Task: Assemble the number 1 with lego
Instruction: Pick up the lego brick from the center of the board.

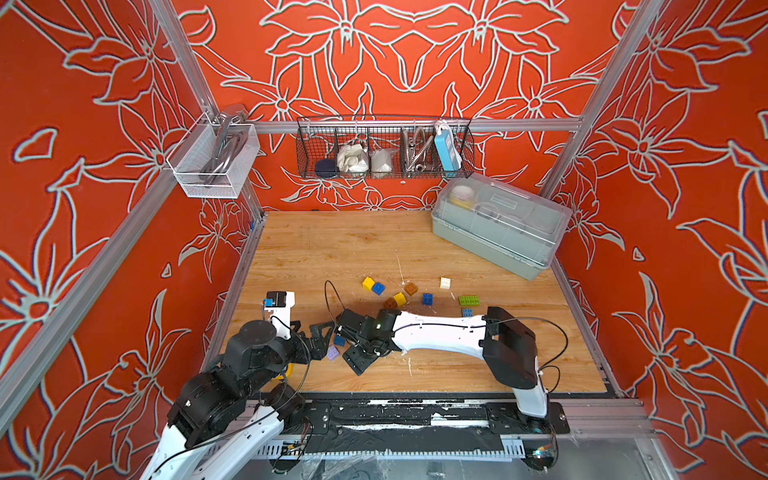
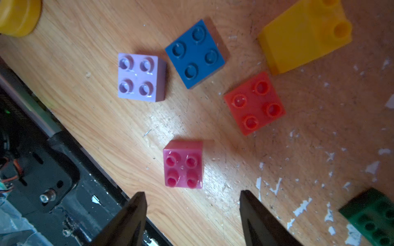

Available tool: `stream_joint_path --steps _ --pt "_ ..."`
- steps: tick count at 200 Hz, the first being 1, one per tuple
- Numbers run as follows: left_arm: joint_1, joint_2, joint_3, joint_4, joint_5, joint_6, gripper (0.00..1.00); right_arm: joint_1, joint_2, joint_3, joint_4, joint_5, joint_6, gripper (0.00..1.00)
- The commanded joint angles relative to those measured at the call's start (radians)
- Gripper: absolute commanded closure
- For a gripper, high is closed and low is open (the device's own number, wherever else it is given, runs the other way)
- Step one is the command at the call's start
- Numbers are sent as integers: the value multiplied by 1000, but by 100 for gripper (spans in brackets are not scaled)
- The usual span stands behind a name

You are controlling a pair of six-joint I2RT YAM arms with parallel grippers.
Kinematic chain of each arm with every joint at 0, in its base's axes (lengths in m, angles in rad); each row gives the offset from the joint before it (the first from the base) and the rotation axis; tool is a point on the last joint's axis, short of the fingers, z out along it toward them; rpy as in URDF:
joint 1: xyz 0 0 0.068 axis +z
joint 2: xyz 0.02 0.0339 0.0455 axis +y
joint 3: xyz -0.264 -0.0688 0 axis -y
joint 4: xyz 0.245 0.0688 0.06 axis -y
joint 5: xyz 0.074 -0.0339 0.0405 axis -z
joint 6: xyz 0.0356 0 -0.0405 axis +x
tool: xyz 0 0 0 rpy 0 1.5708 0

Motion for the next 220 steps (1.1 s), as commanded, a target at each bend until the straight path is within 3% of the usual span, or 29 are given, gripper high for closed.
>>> stream_joint_path --steps 1,96,140,173,220 --pt "-5 -1 -7 19 10 -6 1 0 58 62 -71 -16 -26 27" --pt "-3 5 -9 25 11 0 1 2 140 103 -60 -50 -2 35" --pt "0 -1 -10 27 10 0 1 1 108 51 -30 17 53 58" --pt "3 6 -10 28 14 1 2 -21 23 -39 -2 66 173 85" --pt "4 8 -10 30 16 2 1 -87 -133 -137 -105 149 417 95"
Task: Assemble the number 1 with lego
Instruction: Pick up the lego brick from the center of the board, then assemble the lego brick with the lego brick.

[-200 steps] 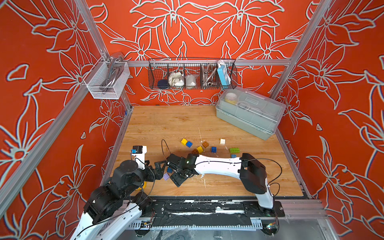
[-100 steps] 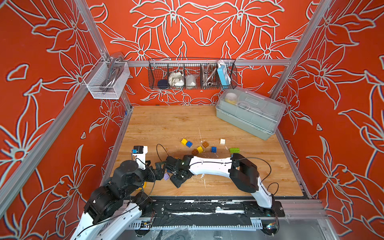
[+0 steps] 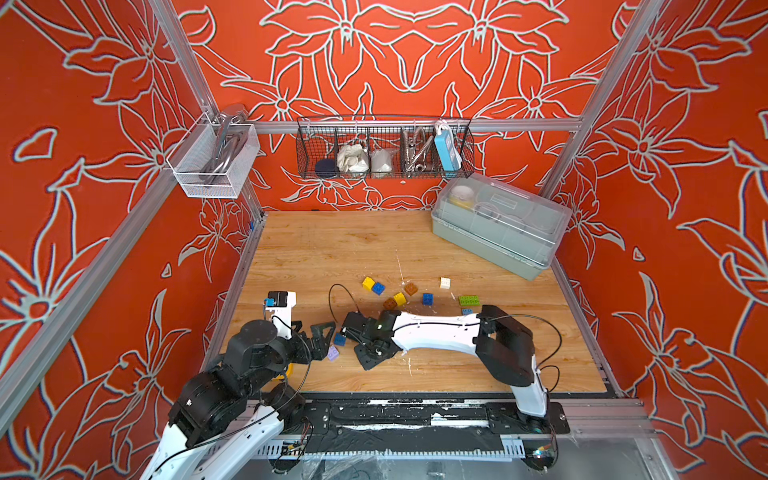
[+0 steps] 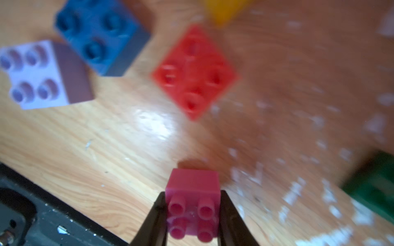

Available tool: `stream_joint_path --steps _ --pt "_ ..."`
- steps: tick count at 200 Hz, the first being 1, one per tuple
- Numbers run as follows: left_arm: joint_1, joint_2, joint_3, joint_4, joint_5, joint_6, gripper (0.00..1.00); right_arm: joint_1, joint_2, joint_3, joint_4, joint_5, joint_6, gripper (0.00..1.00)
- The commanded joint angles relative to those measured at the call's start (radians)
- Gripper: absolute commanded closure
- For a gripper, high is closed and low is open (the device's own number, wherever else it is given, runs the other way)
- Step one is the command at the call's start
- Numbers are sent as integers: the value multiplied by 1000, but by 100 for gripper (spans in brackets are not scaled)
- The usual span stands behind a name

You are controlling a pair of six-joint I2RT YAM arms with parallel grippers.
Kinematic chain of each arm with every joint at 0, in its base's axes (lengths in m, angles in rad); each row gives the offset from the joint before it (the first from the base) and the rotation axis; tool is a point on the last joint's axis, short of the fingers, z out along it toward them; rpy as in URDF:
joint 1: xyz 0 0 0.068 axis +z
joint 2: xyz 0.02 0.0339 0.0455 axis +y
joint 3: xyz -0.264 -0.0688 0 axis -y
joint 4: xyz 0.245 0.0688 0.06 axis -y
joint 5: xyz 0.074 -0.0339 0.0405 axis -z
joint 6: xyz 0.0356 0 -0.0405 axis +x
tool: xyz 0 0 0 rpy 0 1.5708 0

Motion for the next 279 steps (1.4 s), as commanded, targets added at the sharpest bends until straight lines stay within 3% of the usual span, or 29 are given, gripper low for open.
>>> stream_joint_path --steps 1,29,58,106,279 --pt "3 6 -7 24 7 1 1 -47 -104 -37 -85 86 177 95" --pt "3 7 -11 30 18 1 1 -121 -227 -165 -40 81 273 96" --pt "3 41 -10 32 39 7 1 -179 -291 -228 -19 111 274 97" --pt "3 61 -7 30 45 10 1 -227 -243 -218 -13 106 207 100" --pt "3 63 -8 35 47 13 1 -253 -138 -227 72 76 167 100"
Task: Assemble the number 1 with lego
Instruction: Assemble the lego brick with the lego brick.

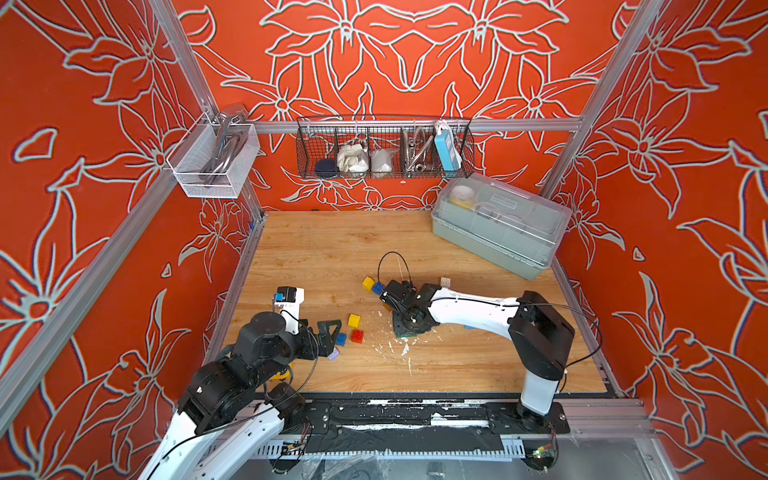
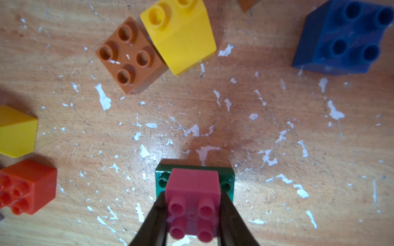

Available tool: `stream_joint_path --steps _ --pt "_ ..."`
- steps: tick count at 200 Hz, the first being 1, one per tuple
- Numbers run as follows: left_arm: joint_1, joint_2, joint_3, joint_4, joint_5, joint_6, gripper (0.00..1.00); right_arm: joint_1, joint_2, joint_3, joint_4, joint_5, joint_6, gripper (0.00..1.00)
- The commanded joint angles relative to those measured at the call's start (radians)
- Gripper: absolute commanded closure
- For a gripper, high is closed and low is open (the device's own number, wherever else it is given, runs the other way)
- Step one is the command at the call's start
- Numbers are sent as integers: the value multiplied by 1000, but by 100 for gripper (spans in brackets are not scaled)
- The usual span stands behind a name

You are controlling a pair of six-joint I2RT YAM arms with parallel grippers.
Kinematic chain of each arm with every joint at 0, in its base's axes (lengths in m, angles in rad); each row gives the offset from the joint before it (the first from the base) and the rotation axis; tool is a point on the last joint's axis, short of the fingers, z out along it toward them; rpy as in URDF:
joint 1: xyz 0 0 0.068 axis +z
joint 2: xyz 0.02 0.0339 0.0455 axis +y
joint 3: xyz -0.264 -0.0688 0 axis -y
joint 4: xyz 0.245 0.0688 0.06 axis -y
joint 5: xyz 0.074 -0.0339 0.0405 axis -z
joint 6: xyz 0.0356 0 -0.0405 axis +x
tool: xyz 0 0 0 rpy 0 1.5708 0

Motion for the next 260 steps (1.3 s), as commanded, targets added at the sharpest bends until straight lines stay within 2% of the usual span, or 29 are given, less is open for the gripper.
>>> stream_joint_path --steps 1,49,158,260 --pt "3 0 -8 13 12 11 1 -6 24 -13 15 -10 -11 100" --pt "4 1 -7 14 11 11 1 -5 24 -35 23 -42 0 100" --pt "5 0 -6 13 11 11 1 -3 -30 4 -71 25 -1 100" --pt "5 -3 -9 13 11 10 1 9 -42 -32 -35 -26 41 100"
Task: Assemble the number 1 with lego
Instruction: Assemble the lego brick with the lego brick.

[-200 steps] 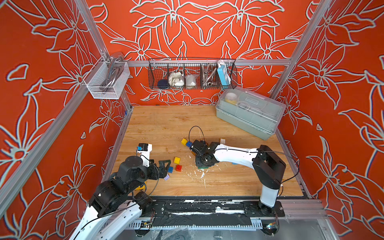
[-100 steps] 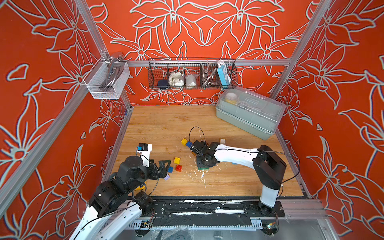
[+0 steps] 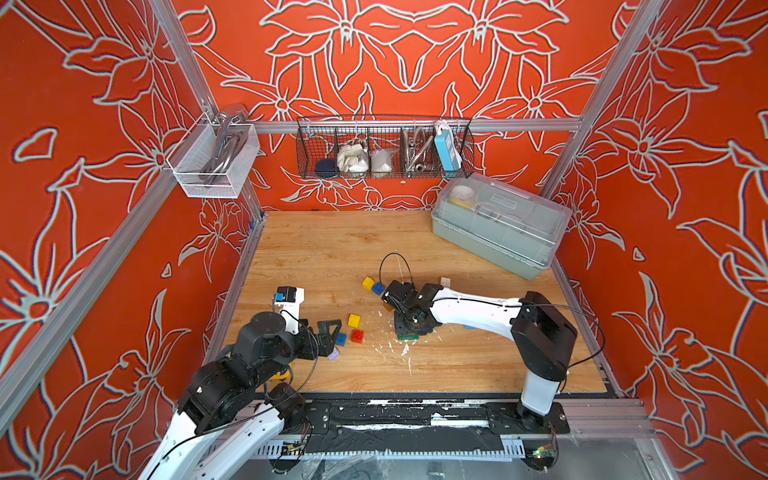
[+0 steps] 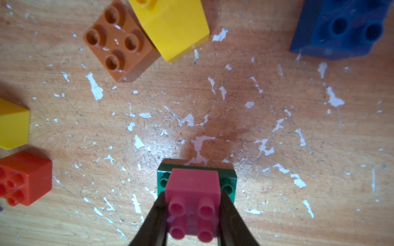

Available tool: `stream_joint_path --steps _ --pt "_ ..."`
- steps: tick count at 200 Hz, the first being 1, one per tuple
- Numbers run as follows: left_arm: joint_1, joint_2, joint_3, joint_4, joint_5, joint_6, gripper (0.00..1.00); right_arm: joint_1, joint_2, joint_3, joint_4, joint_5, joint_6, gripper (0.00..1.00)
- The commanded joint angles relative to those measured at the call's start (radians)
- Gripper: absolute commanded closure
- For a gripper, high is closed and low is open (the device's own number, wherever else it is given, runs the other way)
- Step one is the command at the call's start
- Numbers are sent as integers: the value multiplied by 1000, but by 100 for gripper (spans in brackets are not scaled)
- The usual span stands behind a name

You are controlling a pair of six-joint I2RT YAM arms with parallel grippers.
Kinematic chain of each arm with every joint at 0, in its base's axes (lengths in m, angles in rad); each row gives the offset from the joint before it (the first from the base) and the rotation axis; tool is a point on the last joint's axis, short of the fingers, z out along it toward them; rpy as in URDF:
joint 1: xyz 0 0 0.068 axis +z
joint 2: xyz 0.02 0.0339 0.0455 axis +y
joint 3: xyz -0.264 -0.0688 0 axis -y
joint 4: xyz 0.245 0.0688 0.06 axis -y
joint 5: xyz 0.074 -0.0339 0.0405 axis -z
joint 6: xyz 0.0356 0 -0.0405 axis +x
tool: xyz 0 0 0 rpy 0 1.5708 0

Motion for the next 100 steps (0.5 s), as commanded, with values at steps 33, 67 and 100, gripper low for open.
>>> stream_joint_path --steps 33,67,100 --pt "5 -5 -9 14 11 9 1 8 -23 -40 -9 13 41 100" --pt "5 -5 -9 14 11 11 1 8 -14 -49 1 3 39 100" --pt "4 -6 -9 15 11 11 2 8 -1 -47 20 -16 32 100"
